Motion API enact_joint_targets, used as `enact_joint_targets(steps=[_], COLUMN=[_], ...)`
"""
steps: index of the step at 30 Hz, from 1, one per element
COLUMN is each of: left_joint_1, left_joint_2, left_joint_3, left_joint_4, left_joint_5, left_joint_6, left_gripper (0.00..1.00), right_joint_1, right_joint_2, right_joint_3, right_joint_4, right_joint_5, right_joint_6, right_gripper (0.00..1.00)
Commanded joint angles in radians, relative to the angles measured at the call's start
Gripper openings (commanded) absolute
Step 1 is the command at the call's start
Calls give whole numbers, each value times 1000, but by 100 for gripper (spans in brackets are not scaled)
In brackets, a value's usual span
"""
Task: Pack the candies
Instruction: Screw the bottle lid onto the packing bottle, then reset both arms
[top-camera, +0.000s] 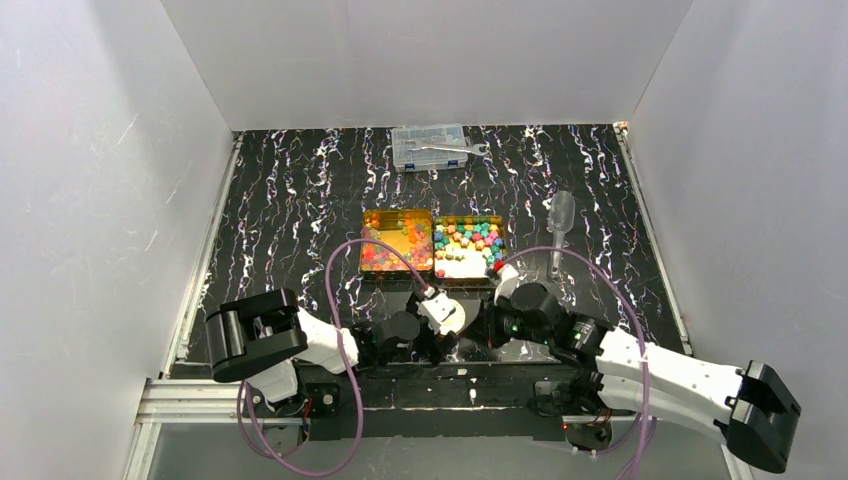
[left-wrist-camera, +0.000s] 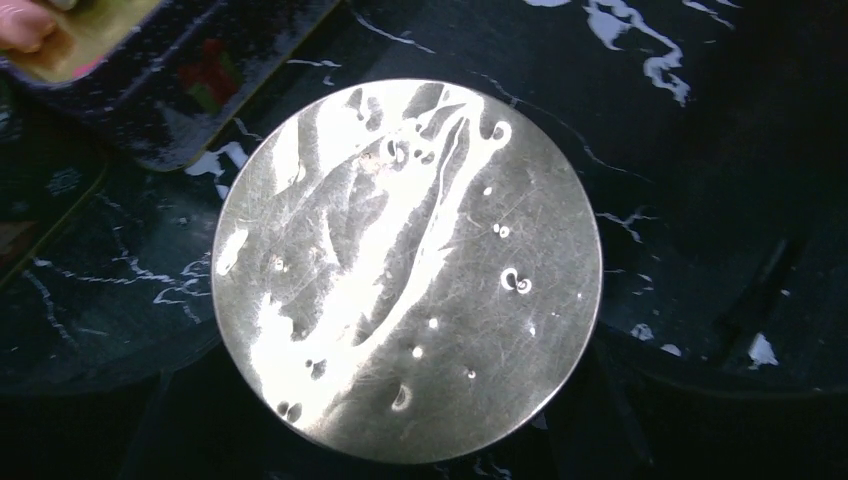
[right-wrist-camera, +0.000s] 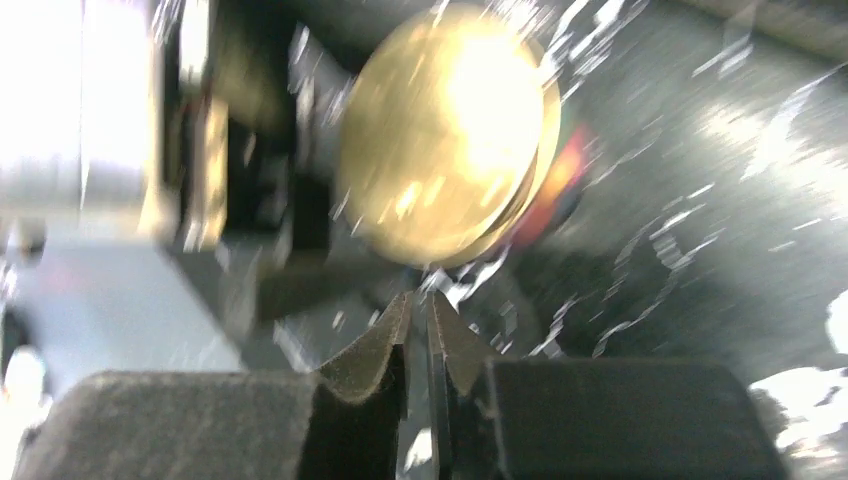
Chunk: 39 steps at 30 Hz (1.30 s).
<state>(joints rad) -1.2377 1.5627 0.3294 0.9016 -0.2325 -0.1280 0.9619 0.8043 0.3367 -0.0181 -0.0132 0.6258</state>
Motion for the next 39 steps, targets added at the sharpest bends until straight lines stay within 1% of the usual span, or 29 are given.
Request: enact_joint_targets(steps=[1, 3, 5, 7, 11, 13, 19, 21, 23, 32, 36, 39], left_joint_1=[55, 55, 55, 55, 53, 55, 54, 55, 54, 53, 53, 53], left_joint_2=[17, 15, 7, -3, -35, -55, -116, -140, -160, -248, -320, -381], left_joint_3=[-12, -9, -9, -8, 4, 14, 31, 37, 46, 69, 76, 104], left_joint_4=[-157, -168, -176, -188, -235, -272, -357, -381, -417, -572, -672, -778], left_joint_5=[-131, -113, -105, -99, -67, -46, 5, 22, 40, 99, 97, 107], left_joint_6=[-54, -44, -42, -40, -27, -24, -28, -30, -27, -45, -61, -75], left_gripper=[9, 11, 12, 17, 32, 43, 66, 96, 98, 98, 98, 98], right_joint_1=[96, 97, 97, 97, 97, 97, 97, 97, 97, 97, 97, 96], right_joint_2=[-76, -114, -149, -166, -167, -159, -121, -111, -107, -58, -36, -16], right_joint_3=[-12, 6, 22, 40, 73, 81, 100, 105, 113, 184, 220, 257], right_joint_4=[-152, -207, -242, -269, -294, -296, -297, -296, -297, -324, -345, -366], right_joint_5=[-113, -50, -7, 43, 98, 110, 125, 127, 129, 143, 166, 185], right_joint_6=[112, 120, 122, 122, 119, 113, 97, 93, 87, 46, 26, 7], right_gripper=[20, 25, 27, 30, 40, 43, 49, 52, 53, 56, 60, 63])
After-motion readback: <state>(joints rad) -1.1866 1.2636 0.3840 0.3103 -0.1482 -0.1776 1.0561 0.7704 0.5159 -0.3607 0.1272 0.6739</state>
